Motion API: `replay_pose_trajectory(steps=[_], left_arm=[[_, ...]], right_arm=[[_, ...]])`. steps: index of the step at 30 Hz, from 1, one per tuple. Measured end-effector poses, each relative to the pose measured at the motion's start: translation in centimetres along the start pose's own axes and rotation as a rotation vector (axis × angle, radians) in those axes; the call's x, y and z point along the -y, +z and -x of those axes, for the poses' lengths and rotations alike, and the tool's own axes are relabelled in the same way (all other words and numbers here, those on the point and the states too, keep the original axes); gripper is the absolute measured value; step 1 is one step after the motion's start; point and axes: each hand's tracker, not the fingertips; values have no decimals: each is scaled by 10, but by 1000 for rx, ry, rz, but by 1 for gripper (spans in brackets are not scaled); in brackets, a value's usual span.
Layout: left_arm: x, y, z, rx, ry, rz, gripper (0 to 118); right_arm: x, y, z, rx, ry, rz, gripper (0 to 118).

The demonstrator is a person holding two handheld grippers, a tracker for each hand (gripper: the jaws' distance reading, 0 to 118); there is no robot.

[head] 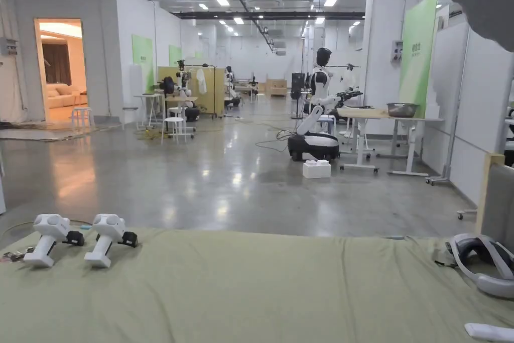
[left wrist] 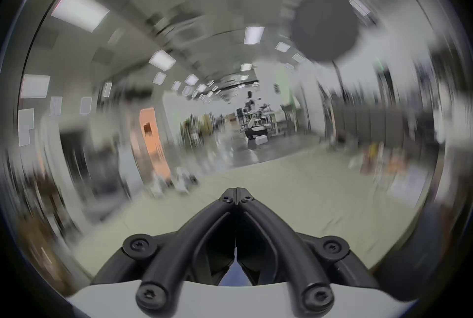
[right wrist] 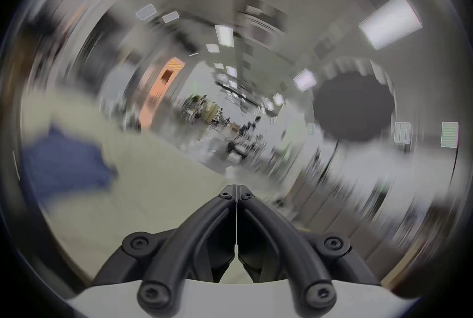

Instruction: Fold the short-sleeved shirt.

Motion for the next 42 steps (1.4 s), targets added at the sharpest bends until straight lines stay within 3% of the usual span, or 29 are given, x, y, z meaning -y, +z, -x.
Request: replay_pose_trajectory(steps=[1,2,3,6,26,30,35,36,37,38,42], left_arm=[[5,-1,4,-18,55,34,2],[13,-2,4,-36,19,51,2],[19,-2,3,-36,-38,50,2],[23,4,-1,4,-62,43,2],[14,11,8,24,40,-36,2],[16,5,11,25,22,-22,2],[22,-23,43,123,212,36,4],[26,-32,50,119,227,44,28],[29,-40,57,92,210,65,65],[31,-57,61,76,182,132,93],[60,-112,89,69,162,299,95]], right_arm=[[3,3,-10,-38,-187,29,3],[10,6,-17,-67,-303,36,3],[12,8,-15,-66,-350,47,3],[13,12,-10,-17,-316,67,3],[-9,14,10,-85,-258,57,3],[-5,11,12,-92,-208,61,3],[13,0,8,-146,-268,101,3],[18,-2,7,-154,-282,114,3],[22,-3,7,-155,-285,124,3],[26,-5,7,-153,-286,136,3],[45,-14,7,-146,-299,222,3]])
